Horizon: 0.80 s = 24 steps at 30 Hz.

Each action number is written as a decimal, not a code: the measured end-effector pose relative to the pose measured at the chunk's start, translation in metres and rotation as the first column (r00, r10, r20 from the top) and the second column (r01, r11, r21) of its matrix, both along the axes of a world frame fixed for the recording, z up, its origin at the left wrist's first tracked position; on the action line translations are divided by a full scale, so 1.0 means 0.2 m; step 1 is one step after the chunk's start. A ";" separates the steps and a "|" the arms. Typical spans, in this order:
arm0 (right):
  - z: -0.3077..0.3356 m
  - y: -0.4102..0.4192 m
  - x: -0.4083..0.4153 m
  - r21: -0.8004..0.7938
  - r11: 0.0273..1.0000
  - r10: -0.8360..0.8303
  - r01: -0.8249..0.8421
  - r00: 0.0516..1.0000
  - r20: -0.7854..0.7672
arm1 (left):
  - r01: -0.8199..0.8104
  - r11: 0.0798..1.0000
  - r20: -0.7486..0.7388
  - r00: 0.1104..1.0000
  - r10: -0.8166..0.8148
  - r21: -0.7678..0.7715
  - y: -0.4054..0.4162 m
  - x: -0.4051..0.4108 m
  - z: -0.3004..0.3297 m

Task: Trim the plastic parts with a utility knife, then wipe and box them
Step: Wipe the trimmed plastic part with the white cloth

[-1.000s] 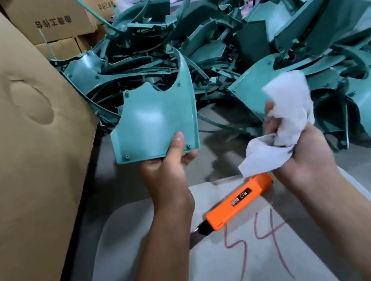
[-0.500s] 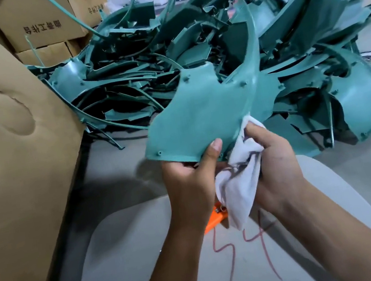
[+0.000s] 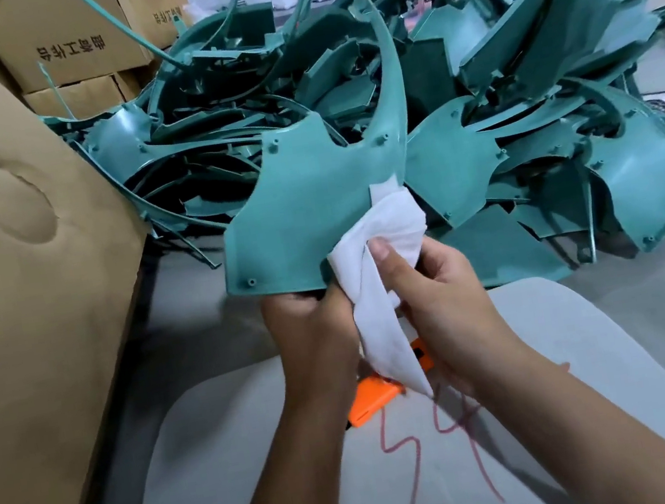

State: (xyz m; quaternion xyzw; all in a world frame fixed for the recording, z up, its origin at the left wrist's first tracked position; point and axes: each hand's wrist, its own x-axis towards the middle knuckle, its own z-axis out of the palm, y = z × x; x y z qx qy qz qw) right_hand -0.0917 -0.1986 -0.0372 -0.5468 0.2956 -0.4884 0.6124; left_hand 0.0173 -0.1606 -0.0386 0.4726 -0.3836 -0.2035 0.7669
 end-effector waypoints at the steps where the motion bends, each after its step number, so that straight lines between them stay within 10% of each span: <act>1: 0.00 0.00 0.00 -0.006 1.000 -0.010 0.010 0.999 -0.041 | 0.014 1.000 0.017 1.000 -0.013 -0.019 0.00 -0.01 0.00; 10: 0.01 -0.05 -0.06 0.165 0.965 -0.228 0.203 0.962 0.148 | 0.298 0.950 -0.091 0.953 -0.290 0.092 -0.02 -0.01 0.01; 18: 0.00 -0.16 -0.15 0.311 0.948 -0.079 -0.063 0.902 0.423 | 0.478 0.840 -0.038 0.873 -0.485 0.258 0.01 0.06 0.07; 24: 0.06 -0.32 -0.29 0.449 0.885 -0.284 0.124 0.908 0.309 | 0.552 0.748 -0.058 0.817 -0.574 0.367 0.10 0.20 0.10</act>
